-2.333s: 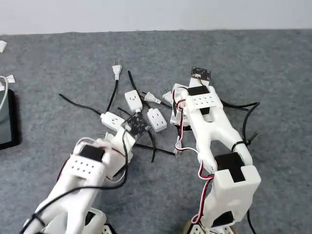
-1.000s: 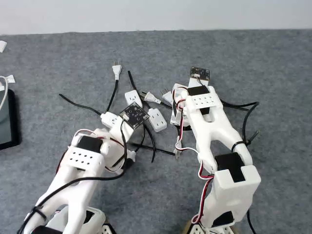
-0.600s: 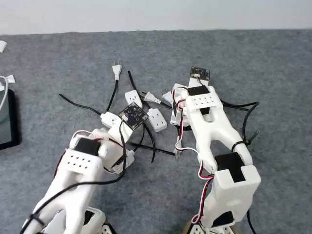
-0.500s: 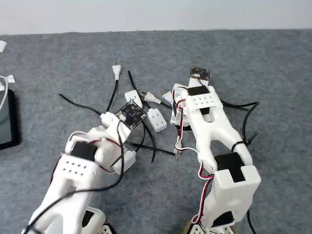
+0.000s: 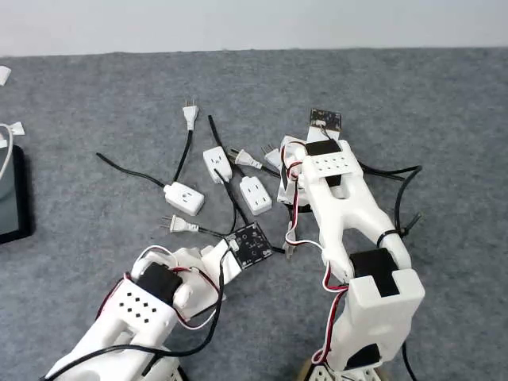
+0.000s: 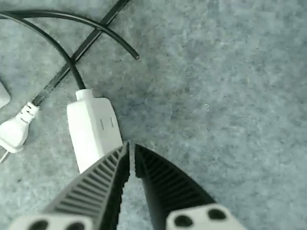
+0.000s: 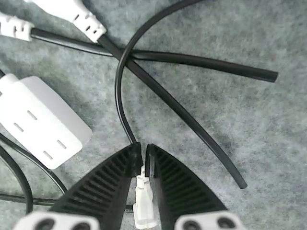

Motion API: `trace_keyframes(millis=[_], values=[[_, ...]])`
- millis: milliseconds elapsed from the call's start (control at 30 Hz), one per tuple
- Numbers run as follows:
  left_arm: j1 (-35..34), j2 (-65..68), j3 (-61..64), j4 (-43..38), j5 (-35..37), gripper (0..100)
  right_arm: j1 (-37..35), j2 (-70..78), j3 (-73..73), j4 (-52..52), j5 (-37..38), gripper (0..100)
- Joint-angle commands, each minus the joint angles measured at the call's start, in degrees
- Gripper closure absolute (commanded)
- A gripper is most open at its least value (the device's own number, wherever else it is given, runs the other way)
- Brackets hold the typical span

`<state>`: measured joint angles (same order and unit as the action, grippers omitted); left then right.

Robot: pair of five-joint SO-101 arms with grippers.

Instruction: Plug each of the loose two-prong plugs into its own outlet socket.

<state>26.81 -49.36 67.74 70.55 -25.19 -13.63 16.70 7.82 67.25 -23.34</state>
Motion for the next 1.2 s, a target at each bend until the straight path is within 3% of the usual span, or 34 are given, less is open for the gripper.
trace_keyframes(millis=[0, 133, 300, 600, 867, 1167], values=[[-1.9, -1.0, 0.1, -2.5, -1.5, 99, -0.3, -3.8, -0.7, -0.9, 0.7, 96.9], [-6.9, 2.4, 0.5, -6.3, -3.5, 99, -0.3, -3.8, -0.7, -0.9, 0.7, 96.9], [-7.8, 11.9, -0.7, -11.6, -3.6, 99, -0.3, -3.8, -0.7, -0.9, 0.7, 96.9], [-12.9, 24.9, -8.2, -14.7, -3.7, 99, -0.3, -3.9, -0.7, -0.9, 0.8, 96.9], [-14.2, 26.4, -12.4, -16.4, -3.7, 99, -0.7, -4.0, -0.7, -0.9, 0.8, 96.9], [-18.5, 27.0, -14.5, -21.0, -3.7, 91, -0.9, -4.0, -0.7, -0.9, 2.2, 96.9]])
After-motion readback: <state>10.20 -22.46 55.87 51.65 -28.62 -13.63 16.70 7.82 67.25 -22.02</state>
